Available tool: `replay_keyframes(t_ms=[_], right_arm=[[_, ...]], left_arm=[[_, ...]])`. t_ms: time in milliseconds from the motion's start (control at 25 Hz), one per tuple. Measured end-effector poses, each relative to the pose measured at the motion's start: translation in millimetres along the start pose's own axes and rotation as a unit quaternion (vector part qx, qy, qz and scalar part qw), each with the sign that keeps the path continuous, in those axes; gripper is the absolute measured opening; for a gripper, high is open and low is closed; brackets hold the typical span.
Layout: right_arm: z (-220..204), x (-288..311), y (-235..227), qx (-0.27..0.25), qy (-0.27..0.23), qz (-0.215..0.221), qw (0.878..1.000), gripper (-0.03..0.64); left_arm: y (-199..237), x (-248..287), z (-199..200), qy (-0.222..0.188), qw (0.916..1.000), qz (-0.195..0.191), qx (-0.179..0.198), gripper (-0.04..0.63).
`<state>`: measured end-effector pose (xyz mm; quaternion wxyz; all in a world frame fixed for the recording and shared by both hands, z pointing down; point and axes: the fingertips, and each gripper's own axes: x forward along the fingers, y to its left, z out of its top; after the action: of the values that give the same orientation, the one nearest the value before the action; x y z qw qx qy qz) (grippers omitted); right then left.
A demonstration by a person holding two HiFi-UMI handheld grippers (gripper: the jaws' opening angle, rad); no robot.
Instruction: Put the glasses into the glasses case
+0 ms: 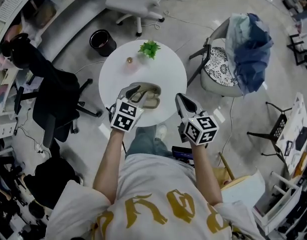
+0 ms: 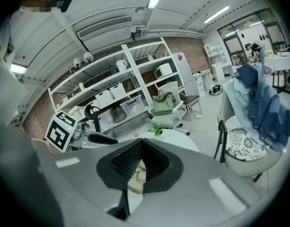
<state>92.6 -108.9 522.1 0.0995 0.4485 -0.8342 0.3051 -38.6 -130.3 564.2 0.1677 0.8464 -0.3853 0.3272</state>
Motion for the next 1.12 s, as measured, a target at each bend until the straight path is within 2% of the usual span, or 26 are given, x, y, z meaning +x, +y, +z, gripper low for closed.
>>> replay_keyframes(t_ms=[320, 480, 600, 680, 960, 1120], right_arm=[[28.0, -12.6, 20.6, -0.041, -0.034, 0.009, 0.999, 0.026], [42.7, -17.4, 27.2, -0.061, -0.054, 0.011, 0.997, 0.026], [49.0, -21.3, 32.2, -0.072, -0.061, 0.009, 0.995, 0.026], [53.3, -24.0, 34.3, -0.078, -0.066, 0.008, 0.995, 0.026], [60.1, -25.4, 41.7, -0.080, -0.080, 0.016, 0.993, 0.026], [60.4, -24.1, 42.9, -0.079, -0.080, 0.018, 0.993, 0.026]], left_arm=[[-0.6, -46.7, 44.1, -0.091, 0.9944, 0.050, -0.021, 0.006], [-0.5, -70.1, 65.6, -0.145, 0.9861, 0.057, -0.059, 0.002], [-1.9, -88.4, 75.3, -0.188, 0.9768, 0.050, -0.089, 0.000], [-2.1, -96.9, 79.2, -0.206, 0.9723, 0.050, -0.098, 0.000], [0.9, -107.3, 76.4, -0.199, 0.9739, 0.070, -0.084, 0.000], [-2.4, -105.0, 72.1, -0.174, 0.9802, 0.086, -0.041, 0.000]])
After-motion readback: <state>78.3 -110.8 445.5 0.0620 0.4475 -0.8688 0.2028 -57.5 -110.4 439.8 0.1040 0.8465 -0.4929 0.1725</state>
